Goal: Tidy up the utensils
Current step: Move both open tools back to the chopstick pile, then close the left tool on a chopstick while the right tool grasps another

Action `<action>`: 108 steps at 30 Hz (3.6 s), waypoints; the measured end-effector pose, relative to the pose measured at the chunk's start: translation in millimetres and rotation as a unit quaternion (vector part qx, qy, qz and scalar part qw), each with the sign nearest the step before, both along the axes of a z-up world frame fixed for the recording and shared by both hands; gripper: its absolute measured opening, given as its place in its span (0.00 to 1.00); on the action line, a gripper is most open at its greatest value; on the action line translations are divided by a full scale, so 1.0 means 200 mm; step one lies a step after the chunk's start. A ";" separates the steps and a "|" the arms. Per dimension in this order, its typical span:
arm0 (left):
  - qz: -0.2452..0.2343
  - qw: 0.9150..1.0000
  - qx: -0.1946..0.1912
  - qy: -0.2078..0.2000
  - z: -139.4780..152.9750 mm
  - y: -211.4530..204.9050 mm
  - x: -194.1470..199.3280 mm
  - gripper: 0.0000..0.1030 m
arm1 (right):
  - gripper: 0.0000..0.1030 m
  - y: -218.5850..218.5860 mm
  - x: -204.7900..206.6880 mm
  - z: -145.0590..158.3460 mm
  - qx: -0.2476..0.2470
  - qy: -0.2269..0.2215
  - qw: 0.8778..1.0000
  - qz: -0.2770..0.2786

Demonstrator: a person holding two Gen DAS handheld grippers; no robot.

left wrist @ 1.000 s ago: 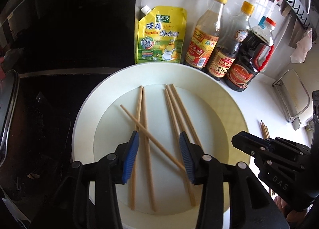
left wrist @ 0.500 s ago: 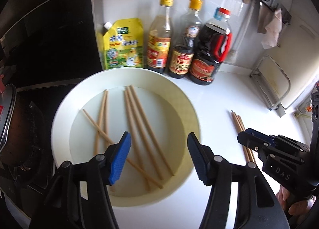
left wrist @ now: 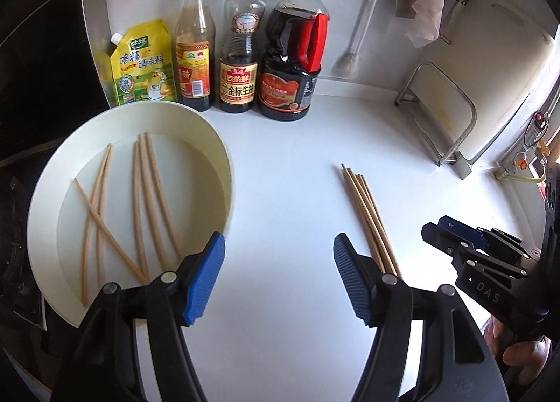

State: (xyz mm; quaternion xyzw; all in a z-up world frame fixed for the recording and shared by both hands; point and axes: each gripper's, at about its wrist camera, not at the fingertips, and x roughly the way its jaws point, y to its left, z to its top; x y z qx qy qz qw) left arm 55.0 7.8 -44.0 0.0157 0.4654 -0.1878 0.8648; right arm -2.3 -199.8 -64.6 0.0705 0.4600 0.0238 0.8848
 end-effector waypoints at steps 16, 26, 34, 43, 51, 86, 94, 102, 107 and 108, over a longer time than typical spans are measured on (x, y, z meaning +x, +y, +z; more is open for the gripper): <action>0.010 0.999 0.022 0.032 -0.22 -0.24 -0.03 0.66 | 0.31 -0.18 0.04 -0.35 -0.012 0.048 0.999 0.011; 0.021 0.998 0.029 0.045 -0.32 -0.28 -0.03 0.66 | 0.31 -0.20 0.05 -0.43 -0.010 0.050 0.998 0.023; 0.028 0.998 0.035 0.054 -0.38 -0.29 -0.04 0.66 | 0.31 -0.18 0.06 -0.46 -0.011 0.048 0.998 0.035; 0.033 0.997 0.035 0.058 -0.41 -0.31 -0.02 0.66 | 0.32 -0.16 0.07 -0.47 -0.020 0.048 0.998 0.044; 0.026 0.997 0.040 0.056 -0.45 -0.38 0.01 0.66 | 0.32 -0.23 0.07 -0.47 -0.026 0.043 0.998 0.032; -0.003 0.997 0.056 0.058 -0.58 -0.64 0.01 0.71 | 0.32 -0.38 0.05 -0.48 -0.029 0.038 0.999 0.015; 0.000 0.996 0.069 0.053 -0.59 -0.63 0.01 0.68 | 0.32 -0.35 0.06 -0.48 -0.042 0.035 0.998 0.027; 0.002 0.995 0.091 0.040 -0.59 -0.63 0.03 0.59 | 0.32 -0.32 0.07 -0.48 -0.057 0.030 0.997 0.031; -0.006 0.995 0.089 0.035 -0.58 -0.64 0.02 0.36 | 0.30 -0.28 0.08 -0.48 -0.069 0.027 0.996 0.049; -0.008 0.996 0.088 0.035 -0.57 -0.64 0.02 0.33 | 0.27 -0.27 0.09 -0.48 -0.069 0.028 0.996 0.054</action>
